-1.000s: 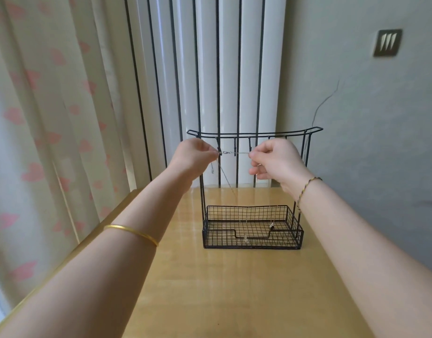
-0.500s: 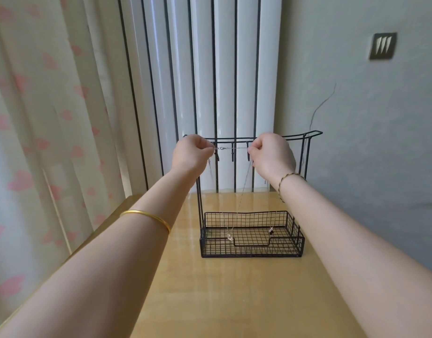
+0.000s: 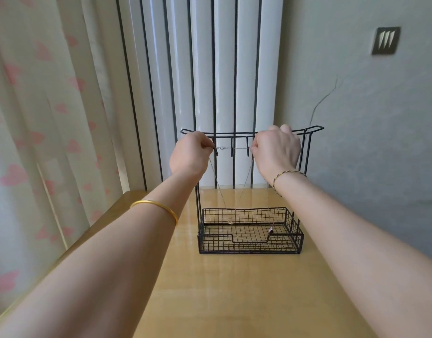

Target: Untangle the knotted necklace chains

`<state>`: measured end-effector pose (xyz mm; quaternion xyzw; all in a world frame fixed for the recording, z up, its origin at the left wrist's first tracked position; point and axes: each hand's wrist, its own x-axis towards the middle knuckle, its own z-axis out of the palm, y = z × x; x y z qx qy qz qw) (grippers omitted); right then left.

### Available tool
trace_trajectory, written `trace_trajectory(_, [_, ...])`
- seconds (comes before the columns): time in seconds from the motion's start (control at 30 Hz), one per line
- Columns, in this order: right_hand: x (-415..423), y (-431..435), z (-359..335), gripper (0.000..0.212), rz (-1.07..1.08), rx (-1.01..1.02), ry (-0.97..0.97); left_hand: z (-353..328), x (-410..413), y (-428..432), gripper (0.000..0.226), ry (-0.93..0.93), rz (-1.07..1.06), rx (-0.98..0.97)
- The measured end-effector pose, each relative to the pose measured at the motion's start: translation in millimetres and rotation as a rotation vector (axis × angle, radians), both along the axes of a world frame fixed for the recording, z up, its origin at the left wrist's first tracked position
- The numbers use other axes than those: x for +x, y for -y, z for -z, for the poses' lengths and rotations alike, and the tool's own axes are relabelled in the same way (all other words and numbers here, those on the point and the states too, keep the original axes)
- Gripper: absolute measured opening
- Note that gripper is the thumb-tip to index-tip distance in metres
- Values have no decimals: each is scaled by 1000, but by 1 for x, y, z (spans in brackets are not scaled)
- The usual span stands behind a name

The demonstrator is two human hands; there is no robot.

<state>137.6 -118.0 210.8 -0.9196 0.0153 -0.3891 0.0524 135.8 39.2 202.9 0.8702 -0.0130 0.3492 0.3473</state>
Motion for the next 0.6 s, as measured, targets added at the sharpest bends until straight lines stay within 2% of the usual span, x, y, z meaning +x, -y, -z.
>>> trace_trajectory(0.3, [-2,-1,6,19,6,-33,-16,7,2,-3,15,-50,54,-61])
trace_trajectory(0.6, [-6,-1,15,19,44,-185,6,19,5,0,15,-106,123,-86])
